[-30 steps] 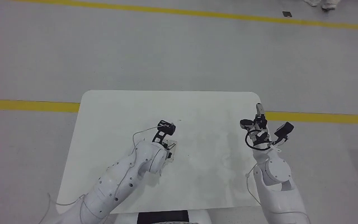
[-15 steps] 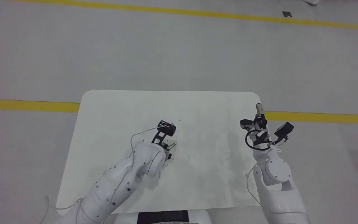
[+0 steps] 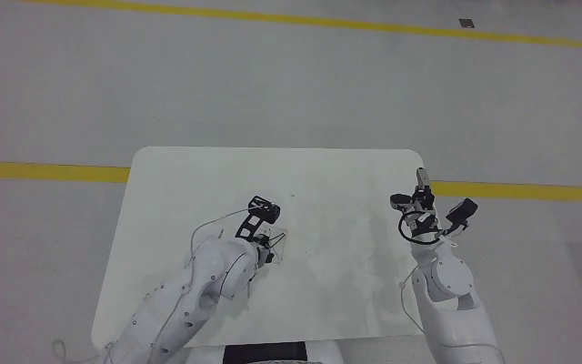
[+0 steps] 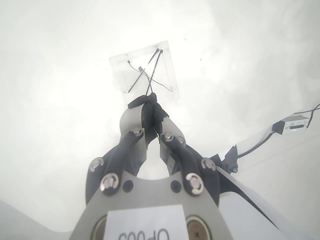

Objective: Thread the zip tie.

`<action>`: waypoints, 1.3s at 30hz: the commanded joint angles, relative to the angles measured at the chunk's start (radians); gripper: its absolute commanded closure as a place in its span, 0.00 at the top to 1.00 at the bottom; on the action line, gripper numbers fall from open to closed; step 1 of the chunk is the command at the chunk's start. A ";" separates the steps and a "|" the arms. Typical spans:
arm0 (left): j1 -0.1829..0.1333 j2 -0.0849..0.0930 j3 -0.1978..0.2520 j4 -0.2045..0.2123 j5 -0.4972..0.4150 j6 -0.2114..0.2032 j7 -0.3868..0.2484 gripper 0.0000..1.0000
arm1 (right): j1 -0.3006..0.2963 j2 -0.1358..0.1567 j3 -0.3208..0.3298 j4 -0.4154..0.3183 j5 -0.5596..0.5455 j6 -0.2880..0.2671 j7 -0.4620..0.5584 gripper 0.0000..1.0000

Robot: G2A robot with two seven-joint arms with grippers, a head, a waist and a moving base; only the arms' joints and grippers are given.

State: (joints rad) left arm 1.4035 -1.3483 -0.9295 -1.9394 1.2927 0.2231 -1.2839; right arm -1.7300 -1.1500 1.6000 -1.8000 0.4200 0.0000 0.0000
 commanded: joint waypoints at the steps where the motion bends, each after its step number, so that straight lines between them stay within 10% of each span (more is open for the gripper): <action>1: 0.021 0.007 -0.025 -0.022 -0.026 -0.028 0.012 0.00 | 0.000 0.000 0.000 0.000 0.000 0.000 0.000 1.00; 11: 0.140 0.050 -0.205 -0.105 -0.262 -0.274 0.087 0.00 | 0.000 0.000 0.000 0.000 0.000 0.000 0.000 1.00; 21: 0.214 0.092 -0.383 -0.058 -0.567 -0.563 0.151 0.00 | 0.000 0.000 0.000 0.000 0.000 0.000 0.000 1.00; 34: 0.142 0.175 -0.349 0.006 -0.839 -0.563 0.150 0.00 | 0.000 0.000 0.000 0.000 0.000 0.000 0.000 1.00; 39: 0.140 0.178 -0.348 0.010 -0.841 -0.563 0.151 0.00 | 0.000 0.000 0.000 0.000 0.000 0.000 0.000 1.00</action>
State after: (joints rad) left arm 1.5428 -1.1700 -1.2775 -1.9289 0.4509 -0.3400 -1.1326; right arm -1.7300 -1.1500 1.6000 -1.8000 0.4200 0.0000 0.0000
